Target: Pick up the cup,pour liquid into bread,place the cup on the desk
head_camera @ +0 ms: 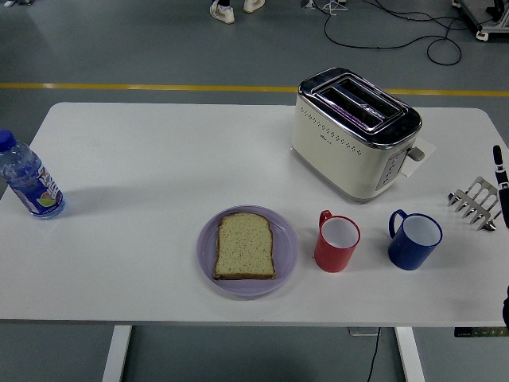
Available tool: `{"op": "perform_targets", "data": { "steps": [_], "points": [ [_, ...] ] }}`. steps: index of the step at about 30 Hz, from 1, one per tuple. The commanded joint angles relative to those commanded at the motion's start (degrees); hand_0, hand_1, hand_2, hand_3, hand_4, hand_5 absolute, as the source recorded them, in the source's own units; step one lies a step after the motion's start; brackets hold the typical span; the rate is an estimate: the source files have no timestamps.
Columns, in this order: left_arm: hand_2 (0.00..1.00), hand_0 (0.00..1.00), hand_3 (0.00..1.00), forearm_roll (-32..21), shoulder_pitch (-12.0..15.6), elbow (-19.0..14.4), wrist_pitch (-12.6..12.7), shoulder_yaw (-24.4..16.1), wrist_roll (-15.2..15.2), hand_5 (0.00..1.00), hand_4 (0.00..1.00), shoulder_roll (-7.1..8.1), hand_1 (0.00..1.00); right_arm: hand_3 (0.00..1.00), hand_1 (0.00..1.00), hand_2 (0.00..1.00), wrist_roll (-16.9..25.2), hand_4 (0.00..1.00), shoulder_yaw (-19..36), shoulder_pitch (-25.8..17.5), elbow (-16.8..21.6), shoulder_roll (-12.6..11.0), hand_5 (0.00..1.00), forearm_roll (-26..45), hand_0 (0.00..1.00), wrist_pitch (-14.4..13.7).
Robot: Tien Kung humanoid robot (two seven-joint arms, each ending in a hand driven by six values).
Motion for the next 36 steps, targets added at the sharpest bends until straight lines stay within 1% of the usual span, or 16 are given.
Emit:
{"op": "perform_targets", "data": {
  "steps": [3,5,6,7,11,36],
  "points": [
    [0.578,0.646,0.527,0.1,-0.1,0.0,0.0,-0.4,0.0,0.762,0.295,0.03,0.599,0.619,0.617,0.664,-3.7,0.612,0.6,0.0,-1.5,0.7,0.264,-0.2,0.67,-0.2],
    [0.578,0.646,0.527,0.2,-0.1,-0.1,0.1,-0.6,0.0,0.762,0.295,0.06,0.599,0.619,0.617,0.664,-4.8,0.612,0.6,0.2,-2.1,1.0,0.264,-0.1,0.67,-0.2],
    [0.577,0.646,0.526,0.2,-0.2,-0.1,0.1,-0.7,0.0,0.76,0.295,0.07,0.596,0.618,0.597,0.656,-5.2,0.613,0.8,0.3,-2.5,1.2,0.269,-0.1,0.654,-0.2],
    [0.577,0.646,0.526,0.2,-0.2,-0.1,0.1,-0.7,0.0,0.76,0.295,0.08,0.596,0.618,0.597,0.656,-5.3,0.613,0.9,0.4,-2.8,1.5,0.269,-0.1,0.654,-0.2],
    [0.577,0.646,0.526,0.2,-0.2,-0.1,0.1,-0.9,-0.1,0.76,0.295,0.05,0.596,0.618,0.597,0.656,-5.5,0.613,1.3,0.7,-3.2,2.0,0.269,-0.3,0.654,-0.2],
    [0.579,0.646,0.526,0.3,-0.4,-0.1,0.1,-0.7,-0.1,0.755,0.295,-0.09,0.596,0.613,0.585,0.643,-4.6,0.602,2.6,0.2,-3.1,2.1,0.271,1.9,0.635,-2.6]
  ]
}}
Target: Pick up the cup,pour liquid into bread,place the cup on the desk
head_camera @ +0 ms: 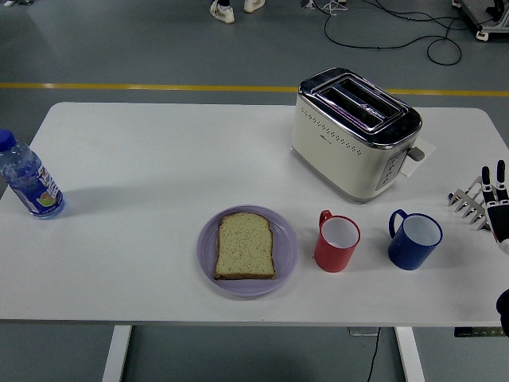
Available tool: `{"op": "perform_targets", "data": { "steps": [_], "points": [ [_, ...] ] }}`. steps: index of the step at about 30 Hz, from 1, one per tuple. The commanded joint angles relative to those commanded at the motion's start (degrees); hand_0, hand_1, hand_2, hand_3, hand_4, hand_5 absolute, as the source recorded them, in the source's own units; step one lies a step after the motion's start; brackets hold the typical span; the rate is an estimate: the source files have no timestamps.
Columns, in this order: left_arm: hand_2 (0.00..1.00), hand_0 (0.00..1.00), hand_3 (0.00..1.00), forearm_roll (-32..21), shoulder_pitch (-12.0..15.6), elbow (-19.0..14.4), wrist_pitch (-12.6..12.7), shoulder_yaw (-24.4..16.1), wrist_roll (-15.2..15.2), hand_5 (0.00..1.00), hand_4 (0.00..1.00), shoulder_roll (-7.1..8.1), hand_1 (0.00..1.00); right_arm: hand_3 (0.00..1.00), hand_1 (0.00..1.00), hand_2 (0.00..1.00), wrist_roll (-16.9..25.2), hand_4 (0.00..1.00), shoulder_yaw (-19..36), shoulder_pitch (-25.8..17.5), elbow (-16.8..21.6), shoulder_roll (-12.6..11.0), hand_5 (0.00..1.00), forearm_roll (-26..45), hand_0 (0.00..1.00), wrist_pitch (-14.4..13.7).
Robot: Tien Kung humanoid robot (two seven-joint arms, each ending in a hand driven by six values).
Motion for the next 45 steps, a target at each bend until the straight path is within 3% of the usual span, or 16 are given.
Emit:
{"op": "perform_targets", "data": {
  "steps": [31,45],
  "points": [
    [0.585,0.648,0.526,0.5,-1.9,0.0,0.0,-0.7,-0.1,0.762,0.293,0.36,0.602,0.61,0.554,0.632,0.7,0.59,3.2,1.0,1.8,0.4,0.253,2.3,0.608,-1.1],
    [0.585,0.645,0.525,0.5,-2.1,0.0,-0.1,-0.9,0.0,0.763,0.293,0.41,0.605,0.608,0.554,0.633,-2.1,0.586,4.0,1.2,2.5,0.4,0.252,-2.1,0.604,-0.4]
  ]
}}
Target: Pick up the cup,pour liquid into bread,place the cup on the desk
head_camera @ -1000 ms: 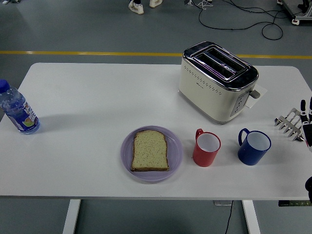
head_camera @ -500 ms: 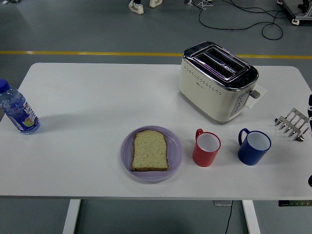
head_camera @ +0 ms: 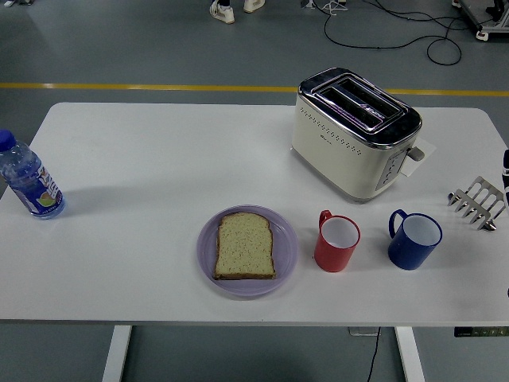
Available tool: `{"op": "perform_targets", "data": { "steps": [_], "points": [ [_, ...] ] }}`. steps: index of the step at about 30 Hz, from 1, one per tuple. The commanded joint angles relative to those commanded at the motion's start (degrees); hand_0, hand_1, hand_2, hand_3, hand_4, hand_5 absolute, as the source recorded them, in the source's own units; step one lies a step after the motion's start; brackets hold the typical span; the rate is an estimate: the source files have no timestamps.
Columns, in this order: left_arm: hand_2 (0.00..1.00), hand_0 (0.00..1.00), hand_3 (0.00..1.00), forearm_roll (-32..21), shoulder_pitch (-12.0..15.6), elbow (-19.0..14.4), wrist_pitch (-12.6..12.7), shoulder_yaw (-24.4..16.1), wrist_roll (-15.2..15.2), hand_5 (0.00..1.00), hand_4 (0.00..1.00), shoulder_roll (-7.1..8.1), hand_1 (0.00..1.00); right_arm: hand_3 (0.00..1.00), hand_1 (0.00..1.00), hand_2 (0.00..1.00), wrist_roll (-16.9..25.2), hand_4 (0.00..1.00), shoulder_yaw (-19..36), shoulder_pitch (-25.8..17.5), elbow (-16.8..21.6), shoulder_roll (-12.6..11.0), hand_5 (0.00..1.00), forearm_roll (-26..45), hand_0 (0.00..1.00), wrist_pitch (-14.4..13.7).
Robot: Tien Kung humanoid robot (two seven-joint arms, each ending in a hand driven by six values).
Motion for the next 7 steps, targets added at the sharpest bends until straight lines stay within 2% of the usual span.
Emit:
{"op": "perform_targets", "data": {
  "steps": [7],
  "points": [
    [0.587,0.646,0.526,0.0,0.0,0.1,0.0,0.1,0.1,0.762,0.292,-0.03,0.605,0.609,0.552,0.634,-1.9,0.582,-0.3,0.2,0.2,-0.2,0.244,-1.5,0.605,0.3]
  ]
}}
